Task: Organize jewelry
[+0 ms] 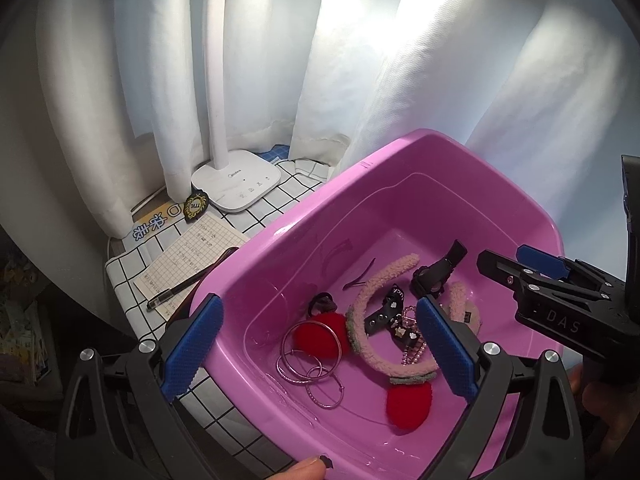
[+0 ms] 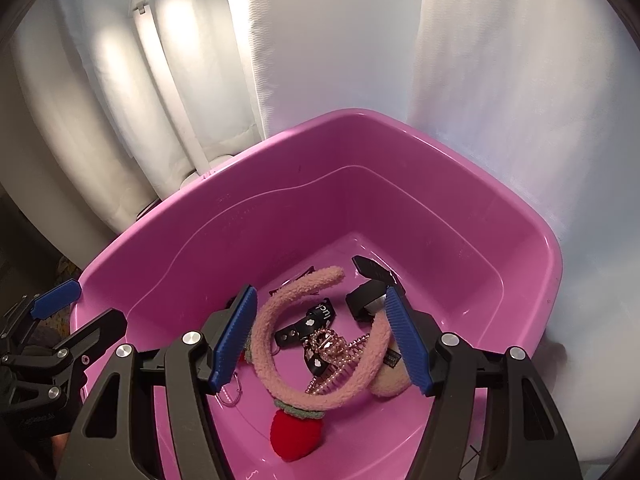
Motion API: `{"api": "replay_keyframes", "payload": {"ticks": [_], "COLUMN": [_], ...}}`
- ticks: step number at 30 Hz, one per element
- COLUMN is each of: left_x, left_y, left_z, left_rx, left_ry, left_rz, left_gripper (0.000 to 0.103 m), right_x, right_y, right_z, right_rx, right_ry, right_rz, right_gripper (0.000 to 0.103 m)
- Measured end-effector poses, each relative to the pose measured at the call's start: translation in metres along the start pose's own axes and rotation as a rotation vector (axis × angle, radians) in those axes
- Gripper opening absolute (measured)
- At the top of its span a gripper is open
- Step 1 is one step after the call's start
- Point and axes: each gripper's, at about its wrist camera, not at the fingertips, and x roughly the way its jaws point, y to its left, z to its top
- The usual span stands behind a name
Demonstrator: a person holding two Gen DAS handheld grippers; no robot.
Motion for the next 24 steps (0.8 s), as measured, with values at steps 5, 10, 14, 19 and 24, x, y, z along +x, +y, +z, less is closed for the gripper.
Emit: {"api": "replay_keyframes", "payload": {"ticks": [5, 10, 14, 19, 24], "left_x": [-0.0015, -0.0029, -0.0033, -0.0048, -0.0053], "left_y": [0.0002, 0.0007, 0.0002, 0.0002, 0.0004], "left_z": [-0.0012, -0.0023, -0.0020, -0.0023, -0.0032], "left_rx": [0.009, 0.014, 0.013, 0.012, 0.015], "left_ry": [0.000, 0.006, 0.009, 0.008, 0.010], "left_rz": [0.014, 0.008, 0.012, 0.013, 0.011], "left_gripper": [0.096, 0.096, 0.096, 0.096, 0.096], "right_x": [-0.0013, -0.0040, -0.0048, -0.0061, -0.0064], "right_y": [0.0010, -0.0007, -0.0015, 0.0001, 0.0017], "right_z": [-0.0034, -0.0059, -0.0076, -0.0093, -0.0090], "right_rx": [-0.005, 0.003, 0.009, 0.006, 0.000], "right_ry": [0.002, -0.002, -0.003, -0.007, -0.007], "right_rz": [-0.004, -0.005, -0.007, -0.012, -0.017], "right_gripper": [0.064, 0.064, 0.064, 0.064, 0.064]}}
